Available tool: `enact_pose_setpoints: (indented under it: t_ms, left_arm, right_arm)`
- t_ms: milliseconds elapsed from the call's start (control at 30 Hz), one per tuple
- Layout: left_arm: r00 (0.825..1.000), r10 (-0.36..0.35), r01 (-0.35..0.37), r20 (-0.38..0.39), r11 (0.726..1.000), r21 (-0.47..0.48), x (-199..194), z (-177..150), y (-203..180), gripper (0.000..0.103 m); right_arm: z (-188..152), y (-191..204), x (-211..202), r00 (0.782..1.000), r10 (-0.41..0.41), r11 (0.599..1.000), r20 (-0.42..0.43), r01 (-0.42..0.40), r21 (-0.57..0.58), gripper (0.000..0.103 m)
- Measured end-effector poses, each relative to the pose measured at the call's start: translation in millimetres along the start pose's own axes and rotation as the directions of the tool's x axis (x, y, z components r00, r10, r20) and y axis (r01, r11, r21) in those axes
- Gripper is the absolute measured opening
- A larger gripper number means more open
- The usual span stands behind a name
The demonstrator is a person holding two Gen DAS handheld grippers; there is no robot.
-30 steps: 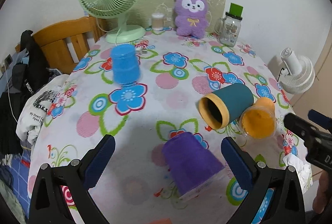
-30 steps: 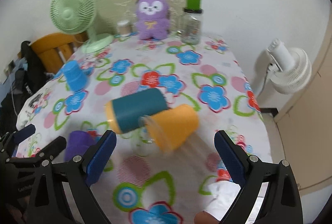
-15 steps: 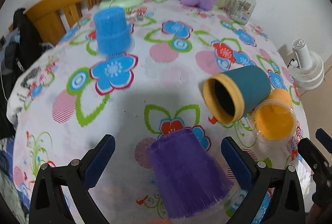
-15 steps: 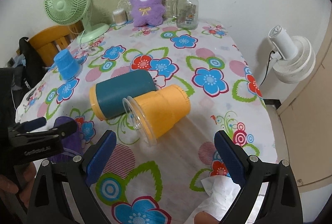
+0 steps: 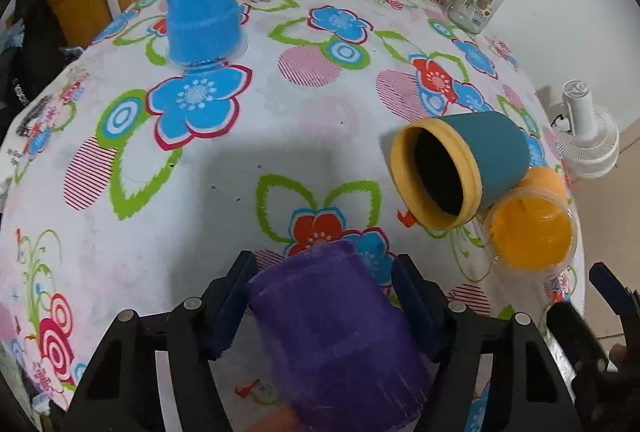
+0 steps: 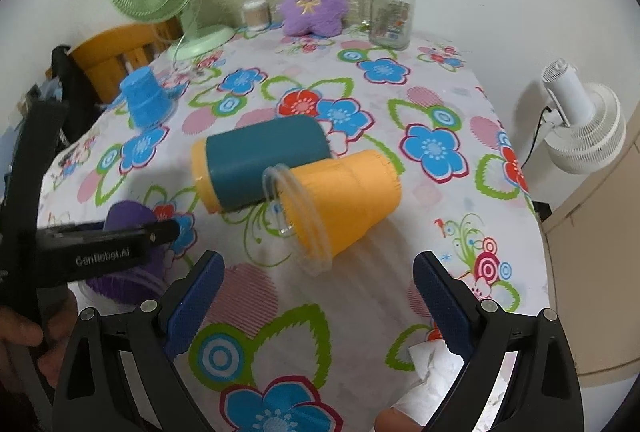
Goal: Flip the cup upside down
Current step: 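Grasp the purple cup with the left gripper while the right gripper releases it, then lower the purple cup rim-down onto the tablecloth with the left gripper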
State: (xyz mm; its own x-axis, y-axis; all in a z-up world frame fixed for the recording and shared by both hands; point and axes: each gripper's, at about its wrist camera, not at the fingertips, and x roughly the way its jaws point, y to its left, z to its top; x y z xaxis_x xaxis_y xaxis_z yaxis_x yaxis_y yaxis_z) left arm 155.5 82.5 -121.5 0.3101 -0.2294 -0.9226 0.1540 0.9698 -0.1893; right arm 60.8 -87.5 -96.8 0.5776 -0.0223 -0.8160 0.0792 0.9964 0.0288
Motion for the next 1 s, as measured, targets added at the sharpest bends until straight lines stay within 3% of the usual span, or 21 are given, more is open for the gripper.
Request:
enact_pose_setpoints:
  t_ms: [467, 600, 633, 1000]
  left_arm:
    - [1.0, -0.023, 0.023, 0.0, 1.0, -0.003, -17, -4, 4, 0.069]
    - [1.0, -0.024, 0.024, 0.019, 1.0, -0.005, -20, -3, 5, 0.065]
    - [0.999, -0.028, 0.028, 0.023, 1.0, -0.003, -21, -3, 5, 0.059]
    - [0.995, -0.039, 0.038, 0.093, 0.999, 0.012, -44, -3, 4, 0.058]
  right_arm:
    - [-10, 18, -2, 1.0, 0.019, 0.999, -0.008, -0.019, -0.045, 0.097]
    - [-10, 16, -4, 1.0, 0.017, 0.999, -0.004, -0.017, -0.042, 0.097]
    - [-11, 16, -5, 1.0, 0.016, 0.999, -0.004, -0.016, -0.04, 0.097]
    - [-11, 22, -7, 1.0, 0.029, 0.998, 0.003, -0.029, -0.049, 0.097]
